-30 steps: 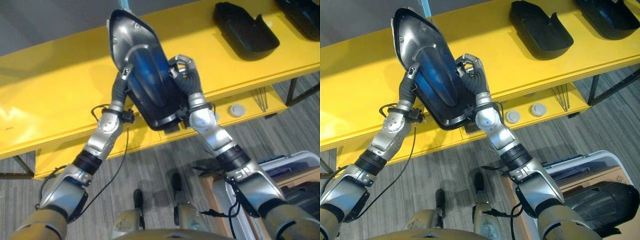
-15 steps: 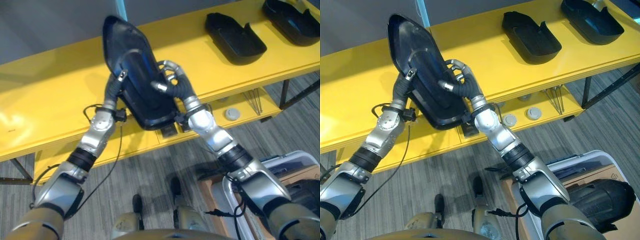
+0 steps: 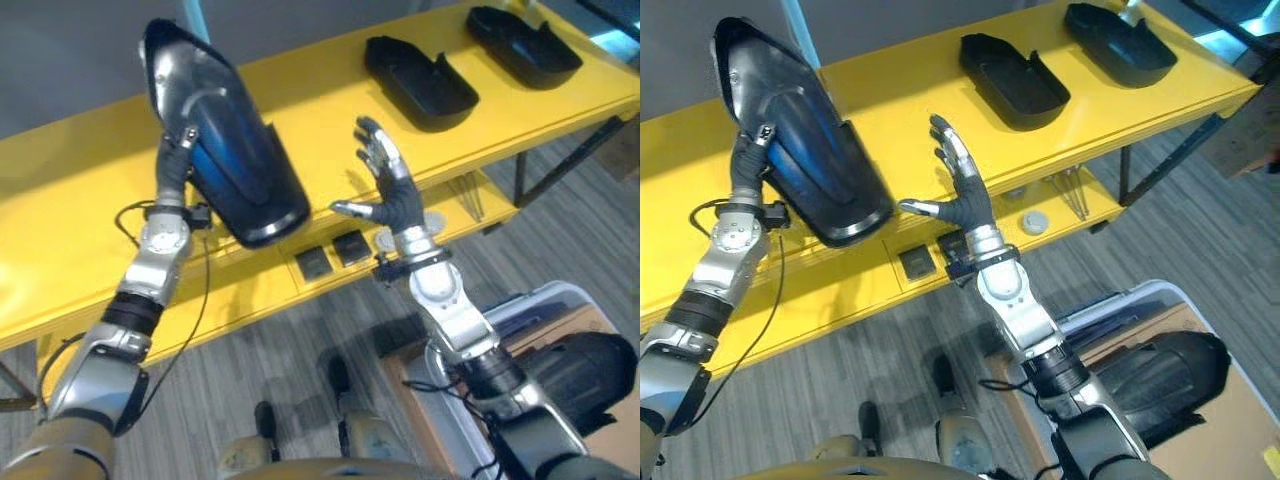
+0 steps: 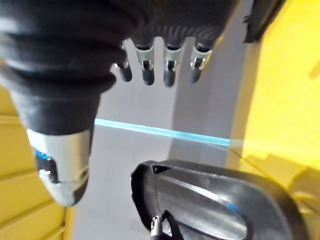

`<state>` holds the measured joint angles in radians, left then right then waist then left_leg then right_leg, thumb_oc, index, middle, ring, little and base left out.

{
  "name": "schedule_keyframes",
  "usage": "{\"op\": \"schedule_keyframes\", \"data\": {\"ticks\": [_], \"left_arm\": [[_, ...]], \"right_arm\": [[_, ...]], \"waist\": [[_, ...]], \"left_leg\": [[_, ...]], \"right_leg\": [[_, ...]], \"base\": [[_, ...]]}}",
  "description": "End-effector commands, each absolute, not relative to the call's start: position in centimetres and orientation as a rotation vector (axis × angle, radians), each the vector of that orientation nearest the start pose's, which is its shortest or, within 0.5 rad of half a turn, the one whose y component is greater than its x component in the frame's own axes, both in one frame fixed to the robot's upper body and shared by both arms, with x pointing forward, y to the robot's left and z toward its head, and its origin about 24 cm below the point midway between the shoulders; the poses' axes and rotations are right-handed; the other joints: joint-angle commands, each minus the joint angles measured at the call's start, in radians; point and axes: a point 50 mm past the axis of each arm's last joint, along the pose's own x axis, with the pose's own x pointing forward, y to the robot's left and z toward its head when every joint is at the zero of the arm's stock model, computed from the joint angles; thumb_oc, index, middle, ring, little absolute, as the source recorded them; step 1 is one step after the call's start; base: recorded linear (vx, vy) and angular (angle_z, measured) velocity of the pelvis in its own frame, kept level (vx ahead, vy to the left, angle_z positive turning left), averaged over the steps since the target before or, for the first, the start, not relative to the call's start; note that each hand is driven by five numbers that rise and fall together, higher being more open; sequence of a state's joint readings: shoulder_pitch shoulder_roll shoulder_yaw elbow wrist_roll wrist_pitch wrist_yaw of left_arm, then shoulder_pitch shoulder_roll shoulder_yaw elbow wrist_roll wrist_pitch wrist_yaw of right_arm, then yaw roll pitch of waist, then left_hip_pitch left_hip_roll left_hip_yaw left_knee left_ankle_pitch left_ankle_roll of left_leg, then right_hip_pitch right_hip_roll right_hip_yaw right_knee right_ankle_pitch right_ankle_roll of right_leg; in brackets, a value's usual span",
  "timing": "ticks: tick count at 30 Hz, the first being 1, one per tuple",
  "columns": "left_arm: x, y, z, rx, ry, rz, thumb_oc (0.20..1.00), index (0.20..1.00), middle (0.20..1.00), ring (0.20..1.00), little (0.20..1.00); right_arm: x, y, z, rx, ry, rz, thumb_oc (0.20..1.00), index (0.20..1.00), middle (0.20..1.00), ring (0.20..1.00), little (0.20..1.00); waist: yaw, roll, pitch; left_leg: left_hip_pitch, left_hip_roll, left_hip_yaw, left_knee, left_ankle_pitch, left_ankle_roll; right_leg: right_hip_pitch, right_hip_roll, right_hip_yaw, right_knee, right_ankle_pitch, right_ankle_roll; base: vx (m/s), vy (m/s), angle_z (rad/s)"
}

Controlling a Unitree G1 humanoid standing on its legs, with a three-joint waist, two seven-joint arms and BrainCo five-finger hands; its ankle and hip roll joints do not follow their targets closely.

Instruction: Move parts from the plastic box to the shelf.

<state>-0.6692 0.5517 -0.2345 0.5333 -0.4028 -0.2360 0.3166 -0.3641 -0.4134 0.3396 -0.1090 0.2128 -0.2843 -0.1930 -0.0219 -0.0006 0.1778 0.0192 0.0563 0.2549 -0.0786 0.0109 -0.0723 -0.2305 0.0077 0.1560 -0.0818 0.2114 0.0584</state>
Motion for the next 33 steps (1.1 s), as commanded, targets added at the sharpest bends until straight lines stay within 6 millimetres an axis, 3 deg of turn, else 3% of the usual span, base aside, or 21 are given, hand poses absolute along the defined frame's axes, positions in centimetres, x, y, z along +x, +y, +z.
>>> {"op": "schedule_keyframes", "data": {"ticks": [1,6,8,9,10,12,17,19,23,30,32,33], "left_arm": [[36.7,25.7,20.9,0.262,-0.462,0.331,0.2,0.2,0.2,0.2,0.2],[36.4,28.6,21.0,0.349,-0.397,0.39,0.2,0.2,0.2,0.2,0.2],[35.8,31.2,21.1,0.442,-0.332,0.429,0.2,0.2,0.2,0.2,0.2],[35.2,33.5,21.5,0.51,-0.279,0.474,0.2,0.2,0.2,0.2,0.2],[35.2,33.5,21.5,0.51,-0.279,0.474,0.2,0.2,0.2,0.2,0.2],[33.7,36.9,21.8,0.615,-0.192,0.548,0.2,0.2,0.2,0.2,0.2],[32.1,39.8,22.3,0.724,-0.112,0.629,0.2,0.2,0.2,0.2,0.2],[29.7,43.0,23.0,0.837,-0.018,0.703,0.2,0.2,0.2,0.2,0.2],[28.7,44.2,22.2,0.909,0.07,0.723,0.2,0.2,0.2,0.2,0.2],[29.9,43.2,21.5,0.941,0.08,0.685,0.2,0.2,0.2,0.2,0.2],[30.1,43.0,21.4,0.941,0.078,0.682,0.551,0.551,0.551,0.551,0.551],[30.2,42.9,21.3,0.942,0.076,0.683,1.0,1.0,1.0,1.0,1.0]], "right_arm": [[26.9,-13.4,19.8,-0.023,-0.8,0.266,1.0,1.0,1.0,1.0,1.0],[26.3,-14.6,17.8,-0.019,-0.71,0.267,1.0,1.0,1.0,1.0,1.0],[26.0,-15.4,16.3,-0.035,-0.642,0.273,1.0,1.0,1.0,1.0,1.0],[25.6,-15.8,14.8,-0.036,-0.572,0.287,1.0,1.0,1.0,1.0,1.0],[25.6,-15.8,14.8,-0.036,-0.572,0.287,1.0,1.0,1.0,1.0,1.0],[25.1,-16.1,12.6,-0.036,-0.473,0.304,1.0,1.0,1.0,1.0,1.0],[24.6,-15.9,11.0,-0.018,-0.404,0.341,1.0,1.0,1.0,1.0,1.0],[24.1,-15.1,10.3,-0.014,-0.374,0.419,1.0,1.0,1.0,1.0,1.0],[24.0,-14.2,10.1,-0.018,-0.372,0.481,1.0,1.0,1.0,1.0,1.0],[24.3,-13.7,10.6,-0.006,-0.398,0.484,1.0,1.0,1.0,1.0,1.0],[24.3,-13.7,10.6,-0.005,-0.399,0.477,1.0,1.0,1.0,1.0,1.0],[24.3,-13.8,10.5,-0.004,-0.398,0.473,1.0,1.0,1.0,1.0,1.0]], "waist": [[0.013,0.028,-0.001],[0.001,0.029,0.007],[-0.006,0.031,0.017],[-0.013,0.033,0.025],[-0.013,0.033,0.025],[-0.017,0.032,0.039],[-0.023,0.03,0.047],[-0.019,0.03,0.054],[-0.013,0.03,0.064],[-0.014,0.025,0.089],[-0.014,0.024,0.092],[-0.014,0.022,0.094]], "left_leg": [[0.064,0.054,-0.013,0.008,-0.097,-0.031],[0.055,0.059,0.001,0.009,-0.092,-0.035],[0.048,0.062,0.011,0.013,-0.089,-0.037],[0.042,0.065,0.021,0.015,-0.085,-0.04],[0.042,0.065,0.021,0.015,-0.085,-0.04],[0.031,0.069,0.031,0.016,-0.078,-0.045],[0.021,0.074,0.035,0.017,-0.072,-0.049],[0.015,0.075,0.041,0.015,-0.067,-0.052],[0.01,0.074,0.042,0.014,-0.064,-0.054],[-0.007,0.072,0.029,0.013,-0.058,-0.053],[-0.008,0.071,0.029,0.012,-0.058,-0.053],[-0.009,0.071,0.028,0.011,-0.057,-0.053]], "right_leg": [[0.091,-0.042,-0.008,0.169,-0.321,0.107],[0.075,-0.034,-0.002,0.171,-0.318,0.11],[0.064,-0.028,0.002,0.173,-0.316,0.113],[0.054,-0.023,0.003,0.176,-0.312,0.117],[0.054,-0.023,0.003,0.176,-0.312,0.117],[0.039,-0.018,0.006,0.176,-0.307,0.122],[0.027,-0.015,0.005,0.177,-0.303,0.126],[0.022,-0.013,0.006,0.177,-0.299,0.129],[0.019,-0.016,0.001,0.173,-0.294,0.133],[0.007,-0.018,-0.005,0.172,-0.288,0.134],[0.006,-0.019,-0.006,0.172,-0.287,0.135],[0.005,-0.02,-0.007,0.171,-0.286,0.135]], "base": [[-0.01,-0.008,-0.16],[-0.01,-0.012,-0.14],[-0.01,-0.01,-0.18],[-0.01,-0.007,-0.19],[-0.02,-0.011,-0.23],[-0.02,-0.013,-0.31],[-0.01,-0.005,-0.14],[0.0,-0.002,-0.03],[0.0,0.008,0.01],[-0.02,0.01,0.02],[-0.02,0.012,0.03],[-0.01,0.01,0.04]]}}
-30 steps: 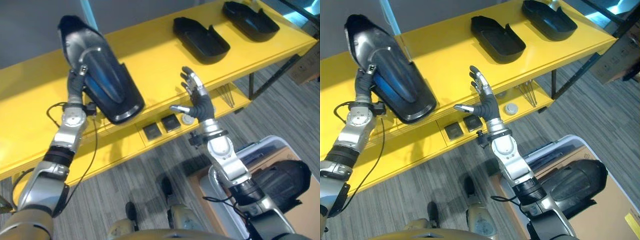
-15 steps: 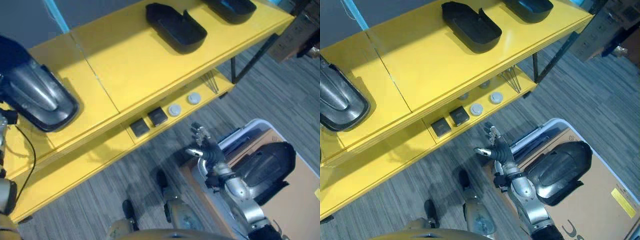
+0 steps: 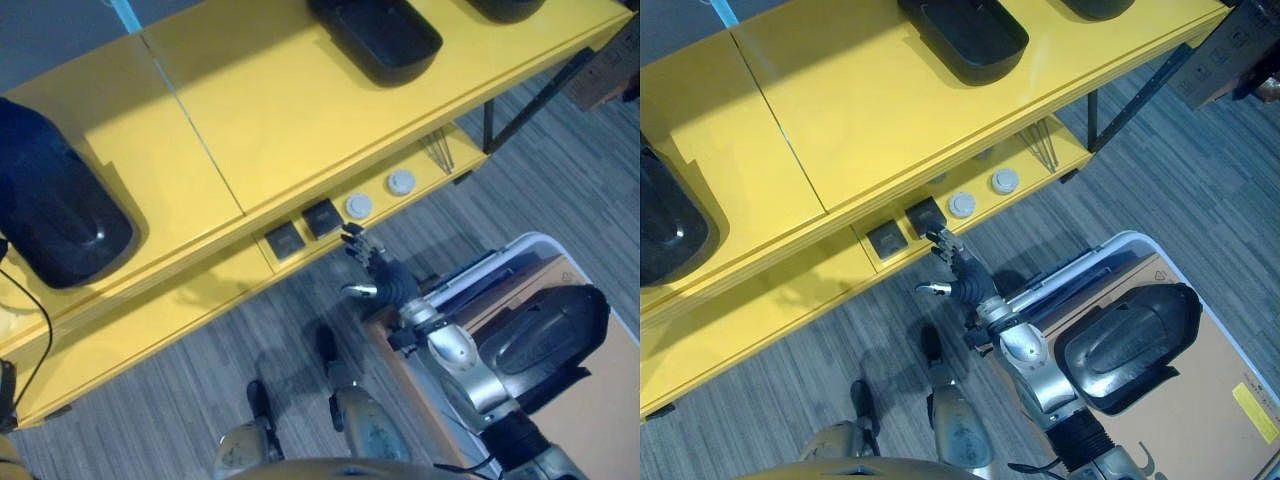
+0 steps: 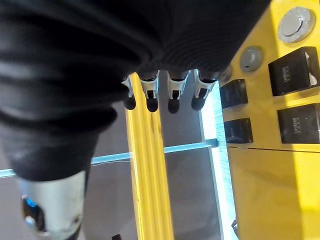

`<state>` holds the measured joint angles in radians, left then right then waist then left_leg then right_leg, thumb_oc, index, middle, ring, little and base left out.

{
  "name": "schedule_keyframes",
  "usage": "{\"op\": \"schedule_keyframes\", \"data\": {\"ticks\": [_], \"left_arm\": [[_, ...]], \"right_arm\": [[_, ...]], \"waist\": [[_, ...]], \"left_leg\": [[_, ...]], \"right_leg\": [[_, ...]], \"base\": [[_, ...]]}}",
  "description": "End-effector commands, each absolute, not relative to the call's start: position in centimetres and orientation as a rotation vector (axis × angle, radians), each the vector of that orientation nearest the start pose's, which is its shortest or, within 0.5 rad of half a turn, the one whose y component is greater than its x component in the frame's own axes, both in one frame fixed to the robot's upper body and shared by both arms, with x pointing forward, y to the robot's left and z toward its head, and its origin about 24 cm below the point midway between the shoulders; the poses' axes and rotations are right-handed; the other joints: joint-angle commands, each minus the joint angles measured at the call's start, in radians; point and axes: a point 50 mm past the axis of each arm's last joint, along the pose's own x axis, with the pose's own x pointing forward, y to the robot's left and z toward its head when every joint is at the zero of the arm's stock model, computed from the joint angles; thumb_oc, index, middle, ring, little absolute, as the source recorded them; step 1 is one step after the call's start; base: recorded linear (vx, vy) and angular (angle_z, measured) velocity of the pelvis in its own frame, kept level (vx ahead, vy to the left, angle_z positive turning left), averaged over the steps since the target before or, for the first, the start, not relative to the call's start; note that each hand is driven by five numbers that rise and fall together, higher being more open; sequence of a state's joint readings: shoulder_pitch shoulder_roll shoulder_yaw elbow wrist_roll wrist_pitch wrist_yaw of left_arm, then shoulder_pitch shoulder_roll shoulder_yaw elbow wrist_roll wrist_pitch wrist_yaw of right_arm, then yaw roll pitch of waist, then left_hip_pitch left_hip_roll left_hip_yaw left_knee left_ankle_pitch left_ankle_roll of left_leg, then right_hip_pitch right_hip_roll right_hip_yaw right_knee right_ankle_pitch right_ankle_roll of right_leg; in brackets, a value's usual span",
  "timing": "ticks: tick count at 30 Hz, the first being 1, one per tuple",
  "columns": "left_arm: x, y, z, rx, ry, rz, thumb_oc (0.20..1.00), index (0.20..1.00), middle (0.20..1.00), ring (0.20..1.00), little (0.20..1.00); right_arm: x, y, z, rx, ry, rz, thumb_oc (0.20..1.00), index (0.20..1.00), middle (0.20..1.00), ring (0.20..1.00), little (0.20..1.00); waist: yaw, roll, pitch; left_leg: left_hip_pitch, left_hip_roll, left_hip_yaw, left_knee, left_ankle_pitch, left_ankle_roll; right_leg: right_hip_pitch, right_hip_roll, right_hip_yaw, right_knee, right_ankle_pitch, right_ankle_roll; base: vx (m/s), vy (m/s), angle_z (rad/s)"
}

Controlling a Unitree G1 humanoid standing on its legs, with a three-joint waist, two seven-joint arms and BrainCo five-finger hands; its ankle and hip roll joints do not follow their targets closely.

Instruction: Move parts from the plastic box to the shelf.

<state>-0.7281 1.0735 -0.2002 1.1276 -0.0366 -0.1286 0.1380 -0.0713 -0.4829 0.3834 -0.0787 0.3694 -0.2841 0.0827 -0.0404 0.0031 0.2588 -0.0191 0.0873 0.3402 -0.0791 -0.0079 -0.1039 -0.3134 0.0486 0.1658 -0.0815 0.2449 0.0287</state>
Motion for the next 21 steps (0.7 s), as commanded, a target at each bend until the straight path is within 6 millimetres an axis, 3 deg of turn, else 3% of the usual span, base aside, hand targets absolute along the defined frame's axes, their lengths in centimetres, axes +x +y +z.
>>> {"op": "schedule_keyframes", "data": {"ticks": [1,9,11,14,21], "left_arm": [[30.3,42.8,21.3,0.943,0.077,0.688,1.0,1.0,1.0,1.0,1.0],[31.6,41.0,21.2,0.992,-0.015,0.734,1.0,1.0,1.0,1.0,1.0],[32.4,39.5,21.0,0.955,-0.096,0.737,1.0,1.0,1.0,1.0,1.0],[33.3,37.0,22.2,0.875,-0.275,0.722,1.0,1.0,1.0,1.0,1.0],[33.2,36.0,24.4,0.931,-0.394,0.728,1.0,1.0,1.0,1.0,1.0]], "right_arm": [[24.3,-13.8,10.5,-0.005,-0.396,0.47,1.0,1.0,1.0,1.0,1.0],[23.9,-14.0,10.2,0.013,-0.393,0.444,1.0,1.0,1.0,1.0,1.0],[23.8,-14.1,10.0,0.033,-0.385,0.431,1.0,1.0,1.0,1.0,1.0],[23.9,-14.0,10.1,0.02,-0.388,0.436,1.0,1.0,1.0,1.0,1.0],[24.4,-14.1,10.2,-0.013,-0.39,0.462,1.0,1.0,1.0,1.0,1.0]], "waist": [[0.004,0.018,0.015],[0.003,0.007,0.018],[0.004,0.006,0.014],[0.013,0.006,-0.009],[0.019,0.014,-0.086]], "left_leg": [[0.028,0.039,-0.058,0.012,-0.038,-0.021],[0.027,0.036,-0.057,0.006,-0.04,-0.018],[0.03,0.036,-0.058,0.008,-0.042,-0.016],[0.038,0.034,-0.068,0.013,-0.048,-0.014],[0.088,0.026,-0.08,0.019,-0.067,-0.01]], "right_leg": [[0.087,-0.061,-0.017,0.171,-0.319,0.165],[0.084,-0.066,-0.017,0.164,-0.315,0.168],[0.089,-0.07,-0.021,0.165,-0.318,0.167],[0.106,-0.077,-0.028,0.169,-0.328,0.164],[0.164,-0.093,-0.05,0.184,-0.348,0.163]], "base": [[-0.02,0.011,0.07],[-0.01,0.004,0.02],[-0.02,0.005,0.01],[0.0,-0.001,0.01],[0.02,-0.02,0.09]]}}
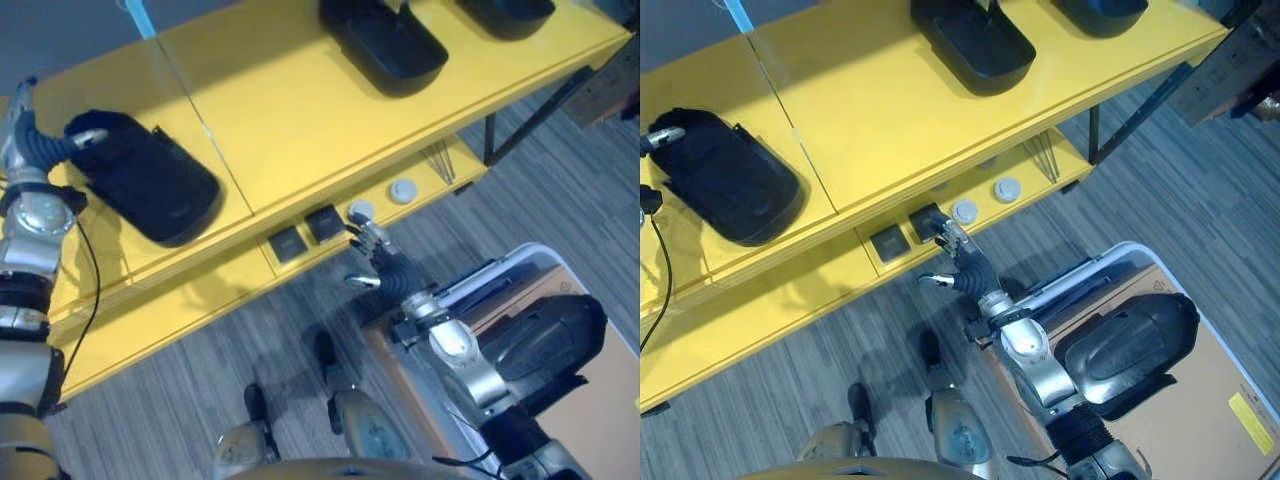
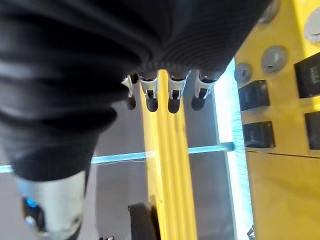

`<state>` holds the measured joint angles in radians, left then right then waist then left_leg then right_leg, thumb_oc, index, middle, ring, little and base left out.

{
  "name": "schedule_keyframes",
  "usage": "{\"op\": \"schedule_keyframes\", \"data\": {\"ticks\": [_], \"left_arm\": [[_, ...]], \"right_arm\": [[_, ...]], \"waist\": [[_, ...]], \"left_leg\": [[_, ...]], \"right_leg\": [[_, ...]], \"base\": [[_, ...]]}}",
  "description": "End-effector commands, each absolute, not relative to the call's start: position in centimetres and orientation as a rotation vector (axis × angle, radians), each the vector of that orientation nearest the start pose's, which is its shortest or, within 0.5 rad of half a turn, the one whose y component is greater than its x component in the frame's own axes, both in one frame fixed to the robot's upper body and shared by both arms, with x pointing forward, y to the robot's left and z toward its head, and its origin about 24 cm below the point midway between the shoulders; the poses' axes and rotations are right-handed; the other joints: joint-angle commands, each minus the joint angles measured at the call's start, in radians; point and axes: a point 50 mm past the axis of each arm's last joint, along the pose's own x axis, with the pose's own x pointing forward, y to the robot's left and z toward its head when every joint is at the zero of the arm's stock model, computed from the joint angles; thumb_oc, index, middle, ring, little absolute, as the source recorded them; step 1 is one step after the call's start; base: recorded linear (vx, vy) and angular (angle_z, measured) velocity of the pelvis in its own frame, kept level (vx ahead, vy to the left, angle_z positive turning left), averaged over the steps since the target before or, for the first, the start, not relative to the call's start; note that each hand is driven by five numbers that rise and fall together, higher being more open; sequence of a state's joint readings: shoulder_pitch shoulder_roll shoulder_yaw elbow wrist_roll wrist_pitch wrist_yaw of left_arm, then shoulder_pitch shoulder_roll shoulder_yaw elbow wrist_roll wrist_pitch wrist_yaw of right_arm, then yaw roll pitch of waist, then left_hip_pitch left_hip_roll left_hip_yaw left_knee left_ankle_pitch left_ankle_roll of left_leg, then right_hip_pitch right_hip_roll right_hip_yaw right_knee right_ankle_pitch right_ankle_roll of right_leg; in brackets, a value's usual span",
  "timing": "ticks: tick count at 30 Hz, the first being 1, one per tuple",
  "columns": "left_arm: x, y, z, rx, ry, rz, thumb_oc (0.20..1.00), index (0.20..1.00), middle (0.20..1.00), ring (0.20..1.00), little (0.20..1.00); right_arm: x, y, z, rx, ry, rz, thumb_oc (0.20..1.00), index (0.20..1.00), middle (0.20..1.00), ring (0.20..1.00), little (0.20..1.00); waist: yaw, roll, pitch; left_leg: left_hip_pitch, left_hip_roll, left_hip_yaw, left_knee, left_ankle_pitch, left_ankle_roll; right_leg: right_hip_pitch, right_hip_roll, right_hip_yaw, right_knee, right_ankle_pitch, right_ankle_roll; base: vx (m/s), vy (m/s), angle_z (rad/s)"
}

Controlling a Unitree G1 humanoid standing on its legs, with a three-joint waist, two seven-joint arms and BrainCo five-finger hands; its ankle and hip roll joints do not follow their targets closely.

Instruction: Move parts from the plastic box to the shelf.

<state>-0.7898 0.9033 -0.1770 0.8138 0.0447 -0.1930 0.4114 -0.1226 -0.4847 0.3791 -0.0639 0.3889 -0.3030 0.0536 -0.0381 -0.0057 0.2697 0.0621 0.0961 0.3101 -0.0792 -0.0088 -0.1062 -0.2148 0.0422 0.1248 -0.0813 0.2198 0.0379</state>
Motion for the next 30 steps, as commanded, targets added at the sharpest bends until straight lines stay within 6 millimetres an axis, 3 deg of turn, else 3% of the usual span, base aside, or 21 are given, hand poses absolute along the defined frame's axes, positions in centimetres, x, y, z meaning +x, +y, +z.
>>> {"op": "schedule_keyframes", "data": {"ticks": [1,6,8,11,13,14,17,18,21,23,24,29,30], "left_arm": [[33.1,35.8,24.6,0.931,-0.416,0.733,1.0,1.0,1.0,1.0,1.0],[31.5,33.1,24.7,0.843,-0.628,0.668,1.0,1.0,1.0,1.0,1.0],[30.0,32.3,23.2,0.79,-0.674,0.633,1.0,1.0,1.0,1.0,1.0],[29.2,31.8,22.4,0.753,-0.692,0.608,1.0,1.0,1.0,1.0,1.0],[27.1,29.6,19.4,0.624,-0.713,0.518,1.0,1.0,1.0,1.0,1.0],[25.8,27.9,17.6,0.542,-0.706,0.445,1.0,1.0,1.0,1.0,1.0],[24.7,26.6,16.1,0.447,-0.681,0.391,1.0,1.0,1.0,1.0,1.0],[23.8,25.5,14.2,0.428,-0.614,0.324,1.0,1.0,1.0,1.0,1.0],[23.5,25.0,13.2,0.39,-0.569,0.301,1.0,1.0,1.0,1.0,1.0],[22.8,23.8,10.9,0.338,-0.462,0.218,1.0,1.0,1.0,1.0,1.0],[22.7,23.1,10.2,0.231,-0.431,0.182,1.0,1.0,1.0,1.0,1.0],[22.8,22.0,9.9,0.226,-0.411,0.09,1.0,1.0,1.0,1.0,1.0],[22.8,21.9,9.9,0.217,-0.411,0.076,1.0,1.0,1.0,1.0,1.0]], "right_arm": [[24.4,-14.1,10.4,-0.023,-0.395,0.471,1.0,1.0,1.0,1.0,1.0],[24.9,-14.3,12.1,-0.114,-0.46,0.52,1.0,1.0,1.0,1.0,1.0],[24.9,-14.3,12.6,-0.149,-0.483,0.529,1.0,1.0,1.0,1.0,1.0],[25.0,-14.3,12.9,-0.171,-0.495,0.53,1.0,1.0,1.0,1.0,1.0],[25.2,-14.2,13.1,-0.227,-0.511,0.519,1.0,1.0,1.0,1.0,1.0],[25.7,-14.2,13.1,-0.25,-0.512,0.487,1.0,1.0,1.0,1.0,1.0],[26.0,-14.1,13.0,-0.256,-0.509,0.461,1.0,1.0,1.0,1.0,1.0],[26.6,-14.4,12.4,-0.264,-0.479,0.409,1.0,1.0,1.0,1.0,1.0],[27.0,-14.5,12.2,-0.289,-0.47,0.379,1.0,1.0,1.0,1.0,1.0],[28.7,-15.2,11.3,-0.328,-0.411,0.269,1.0,1.0,1.0,1.0,1.0],[29.6,-15.6,11.3,-0.35,-0.399,0.215,1.0,1.0,1.0,1.0,1.0],[30.4,-16.0,11.3,-0.407,-0.389,0.17,1.0,1.0,1.0,1.0,1.0],[30.6,-16.4,11.1,-0.422,-0.376,0.147,0.934,0.934,0.934,0.934,0.934]], "waist": [[0.017,0.024,-0.107],[0.036,0.028,-0.166],[0.044,0.027,-0.188],[0.049,0.026,-0.196],[0.071,0.015,-0.218],[0.096,0.005,-0.222],[0.113,-0.001,-0.225],[0.139,-0.008,-0.22],[0.151,-0.013,-0.219],[0.198,-0.022,-0.208],[0.22,-0.025,-0.196],[0.246,-0.026,-0.178],[0.25,-0.026,-0.175]], "left_leg": [[0.017,0.014,-0.055,0.023,-0.071,-0.006],[0.069,0.002,-0.073,0.035,-0.092,0.001],[0.087,0.001,-0.08,0.036,-0.096,0.003],[0.096,-0.001,-0.085,0.035,-0.098,0.005],[0.111,-0.005,-0.101,0.035,-0.104,0.01],[0.107,-0.006,-0.115,0.038,-0.098,0.014],[0.11,-0.008,-0.131,0.039,-0.107,0.019],[0.1,-0.009,-0.145,0.043,-0.098,0.025],[0.095,-0.009,-0.153,0.044,-0.098,0.027],[0.082,-0.01,-0.186,0.048,-0.1,0.032],[0.067,-0.011,-0.204,0.051,-0.095,0.033],[0.037,-0.01,-0.236,0.054,-0.087,0.032],[0.032,-0.009,-0.24,0.053,-0.086,0.032]], "right_leg": [[0.081,-0.091,-0.017,0.188,-0.327,0.153],[0.137,-0.11,-0.04,0.211,-0.351,0.15],[0.161,-0.116,-0.049,0.213,-0.359,0.147],[0.173,-0.119,-0.053,0.212,-0.362,0.144],[0.204,-0.128,-0.063,0.204,-0.367,0.136],[0.208,-0.131,-0.065,0.2,-0.358,0.129],[0.222,-0.135,-0.075,0.198,-0.368,0.125],[0.224,-0.137,-0.083,0.194,-0.359,0.119],[0.225,-0.138,-0.087,0.193,-0.358,0.117],[0.233,-0.14,-0.11,0.19,-0.365,0.113],[0.229,-0.14,-0.118,0.19,-0.365,0.112],[0.219,-0.144,-0.136,0.188,-0.367,0.112],[0.218,-0.146,-0.14,0.186,-0.367,0.112]], "base": [[0.04,-0.02,0.22],[0.04,-0.011,0.19],[0.05,-0.021,0.06],[0.03,-0.011,0.1],[0.03,-0.039,0.19],[-0.01,-0.036,0.24],[0.01,-0.016,0.24],[0.0,-0.017,0.29],[0.01,-0.023,0.32],[0.04,-0.048,0.36],[-0.01,-0.051,0.49],[-0.02,-0.031,0.25],[0.0,-0.029,0.19]]}}
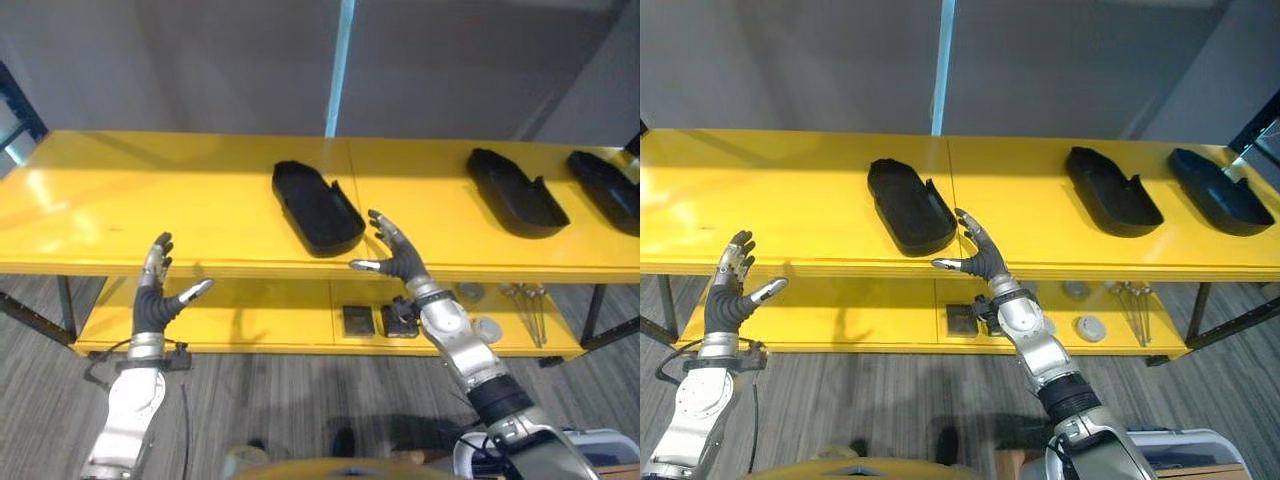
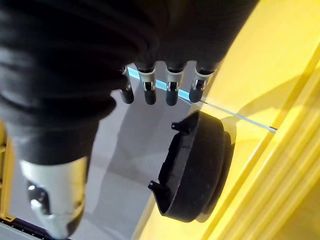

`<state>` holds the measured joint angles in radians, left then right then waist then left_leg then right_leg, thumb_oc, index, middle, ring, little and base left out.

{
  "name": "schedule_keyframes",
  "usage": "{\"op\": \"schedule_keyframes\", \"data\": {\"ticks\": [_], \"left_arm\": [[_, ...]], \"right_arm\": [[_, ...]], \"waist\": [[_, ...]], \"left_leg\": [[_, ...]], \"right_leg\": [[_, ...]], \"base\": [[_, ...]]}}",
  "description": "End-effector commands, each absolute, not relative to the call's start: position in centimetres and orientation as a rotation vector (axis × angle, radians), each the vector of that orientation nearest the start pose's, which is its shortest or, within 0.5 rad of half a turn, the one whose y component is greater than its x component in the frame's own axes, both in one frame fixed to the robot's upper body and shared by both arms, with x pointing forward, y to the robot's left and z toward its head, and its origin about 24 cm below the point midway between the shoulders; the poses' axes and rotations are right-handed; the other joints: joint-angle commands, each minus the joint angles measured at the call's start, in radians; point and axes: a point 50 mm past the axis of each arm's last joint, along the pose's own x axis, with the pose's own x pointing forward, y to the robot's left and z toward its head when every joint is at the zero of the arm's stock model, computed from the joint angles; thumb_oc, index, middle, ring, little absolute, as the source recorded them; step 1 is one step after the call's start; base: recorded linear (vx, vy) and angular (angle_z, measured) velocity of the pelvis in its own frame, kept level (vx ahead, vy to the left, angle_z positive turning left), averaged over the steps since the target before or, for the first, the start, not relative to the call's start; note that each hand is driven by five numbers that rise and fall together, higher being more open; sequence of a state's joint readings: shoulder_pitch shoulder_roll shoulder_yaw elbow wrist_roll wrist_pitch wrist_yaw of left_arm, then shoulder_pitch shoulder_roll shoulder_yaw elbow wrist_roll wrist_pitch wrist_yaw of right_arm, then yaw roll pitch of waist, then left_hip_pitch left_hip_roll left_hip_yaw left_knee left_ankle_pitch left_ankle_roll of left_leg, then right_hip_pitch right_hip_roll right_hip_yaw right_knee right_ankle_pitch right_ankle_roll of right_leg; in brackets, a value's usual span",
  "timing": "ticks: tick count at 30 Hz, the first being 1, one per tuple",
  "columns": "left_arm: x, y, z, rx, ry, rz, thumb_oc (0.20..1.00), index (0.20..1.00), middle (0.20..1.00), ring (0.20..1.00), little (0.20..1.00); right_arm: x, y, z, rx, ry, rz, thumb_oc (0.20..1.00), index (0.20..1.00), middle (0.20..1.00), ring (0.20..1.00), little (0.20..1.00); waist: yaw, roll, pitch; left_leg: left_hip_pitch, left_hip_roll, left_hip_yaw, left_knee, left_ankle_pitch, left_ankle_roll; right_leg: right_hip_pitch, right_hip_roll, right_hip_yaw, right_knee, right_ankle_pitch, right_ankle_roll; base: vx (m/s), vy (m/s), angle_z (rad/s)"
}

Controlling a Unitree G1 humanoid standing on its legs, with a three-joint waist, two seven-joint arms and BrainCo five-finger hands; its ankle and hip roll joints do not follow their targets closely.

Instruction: Move parts from the plastic box to the shelf.

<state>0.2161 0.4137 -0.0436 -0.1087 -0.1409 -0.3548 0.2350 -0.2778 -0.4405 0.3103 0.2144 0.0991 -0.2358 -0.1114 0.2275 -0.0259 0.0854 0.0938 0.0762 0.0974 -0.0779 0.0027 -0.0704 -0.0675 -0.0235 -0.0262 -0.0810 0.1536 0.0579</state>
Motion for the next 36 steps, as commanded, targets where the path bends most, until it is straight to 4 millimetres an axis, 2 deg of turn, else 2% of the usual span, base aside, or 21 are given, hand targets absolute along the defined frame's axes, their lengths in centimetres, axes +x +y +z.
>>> {"op": "schedule_keyframes", "data": {"ticks": [1,2,3,4,5,6,7,13,18,24,27,36], "left_arm": [[22.9,21.8,9.9,0.214,-0.405,0.068,1.0,1.0,1.0,1.0,1.0],[22.9,21.8,9.9,0.214,-0.405,0.068,1.0,1.0,1.0,1.0,1.0],[22.9,21.8,10.0,0.206,-0.41,0.063,1.0,1.0,1.0,1.0,1.0],[22.9,21.7,10.1,0.198,-0.413,0.059,1.0,1.0,1.0,1.0,1.0],[22.9,21.7,10.2,0.198,-0.416,0.061,1.0,1.0,1.0,1.0,1.0],[22.9,21.7,10.2,0.198,-0.416,0.061,1.0,1.0,1.0,1.0,1.0],[22.9,21.7,10.2,0.191,-0.416,0.063,1.0,1.0,1.0,1.0,1.0],[22.6,21.9,10.3,0.194,-0.412,0.071,1.0,1.0,1.0,1.0,1.0],[22.7,21.5,10.2,0.171,-0.406,0.051,1.0,1.0,1.0,1.0,1.0],[22.9,20.9,10.0,0.153,-0.397,0.021,1.0,1.0,1.0,1.0,1.0],[23.1,20.3,9.7,0.118,-0.383,-0.012,1.0,1.0,1.0,1.0,1.0],[23.4,19.4,9.6,0.11,-0.384,-0.051,1.0,1.0,1.0,1.0,1.0]], "right_arm": [[31.1,-16.9,10.8,-0.431,-0.35,0.108,0.705,0.705,0.705,0.705,0.705],[31.1,-16.9,10.8,-0.431,-0.35,0.108,0.699,0.699,0.699,0.699,0.699],[31.3,-17.1,10.6,-0.44,-0.339,0.093,0.454,0.454,0.454,0.454,0.454],[31.5,-17.2,10.4,-0.447,-0.326,0.078,0.413,0.413,0.413,0.413,0.413],[31.7,-17.5,10.3,-0.457,-0.316,0.059,0.247,0.247,0.247,0.247,0.247],[31.7,-17.5,10.3,-0.457,-0.316,0.059,0.247,0.247,0.247,0.247,0.247],[31.7,-17.9,10.0,-0.473,-0.304,0.025,0.2,0.2,0.2,0.2,0.2],[31.6,-19.4,9.1,-0.48,-0.258,-0.081,0.2,0.2,0.2,0.2,0.2],[32.1,-19.1,9.0,-0.466,-0.244,-0.048,0.2,0.2,0.2,0.2,0.2],[32.8,-18.0,9.9,-0.467,-0.268,0.05,0.2,0.2,0.2,0.2,0.2],[33.8,-16.2,11.6,-0.478,-0.319,0.146,0.2,0.2,0.2,0.2,0.2],[34.8,-13.8,14.0,-0.489,-0.399,0.245,0.2,0.2,0.2,0.2,0.2]], "waist": [[-0.007,-0.002,0.012],[-0.008,-0.003,0.012],[-0.004,0.0,0.015],[-0.002,0.002,0.017],[0.0,0.005,0.018],[0.0,0.005,0.018],[0.002,0.008,0.02],[-0.005,0.02,0.021],[0.0,0.022,0.024],[0.011,0.023,0.022],[0.031,0.022,0.022],[0.056,0.021,0.023]], "left_leg": [[-0.008,0.01,-0.035,0.05,-0.094,-0.003],[-0.009,0.01,-0.036,0.05,-0.094,-0.003],[-0.012,0.009,-0.039,0.048,-0.092,-0.004],[-0.016,0.008,-0.043,0.048,-0.09,-0.004],[-0.02,0.007,-0.046,0.047,-0.089,-0.003],[-0.02,0.007,-0.046,0.047,-0.089,-0.003],[-0.023,0.005,-0.048,0.047,-0.089,-0.003],[-0.028,0.002,-0.046,0.044,-0.09,0.0],[-0.031,0.0,-0.041,0.044,-0.091,-0.001],[-0.034,0.001,-0.041,0.044,-0.091,-0.003],[-0.038,0.003,-0.048,0.045,-0.09,-0.006],[-0.047,0.005,-0.061,0.046,-0.087,-0.008]], "right_leg": [[0.069,-0.082,0.0,0.182,-0.298,0.093],[0.069,-0.082,0.0,0.181,-0.298,0.093],[0.068,-0.083,-0.003,0.179,-0.297,0.094],[0.066,-0.084,-0.008,0.177,-0.296,0.094],[0.065,-0.084,-0.01,0.176,-0.296,0.095],[0.065,-0.084,-0.01,0.176,-0.296,0.095],[0.064,-0.085,-0.013,0.175,-0.294,0.095],[0.055,-0.089,-0.016,0.173,-0.291,0.097],[0.05,-0.089,-0.011,0.171,-0.29,0.097],[0.05,-0.087,-0.013,0.168,-0.292,0.095],[0.051,-0.086,-0.021,0.164,-0.292,0.094],[0.052,-0.084,-0.033,0.161,-0.292,0.096]], "base": [[0.0,-0.019,0.23],[-0.01,-0.013,0.2],[-0.01,-0.006,0.04],[0.0,0.0,0.0],[0.0,0.0,0.0],[0.0,0.0,0.0],[0.0,0.0,0.0],[0.01,0.011,0.08],[0.0,0.0,0.0],[0.01,-0.003,0.0],[0.01,-0.011,0.0],[0.0,-0.001,0.01]]}}
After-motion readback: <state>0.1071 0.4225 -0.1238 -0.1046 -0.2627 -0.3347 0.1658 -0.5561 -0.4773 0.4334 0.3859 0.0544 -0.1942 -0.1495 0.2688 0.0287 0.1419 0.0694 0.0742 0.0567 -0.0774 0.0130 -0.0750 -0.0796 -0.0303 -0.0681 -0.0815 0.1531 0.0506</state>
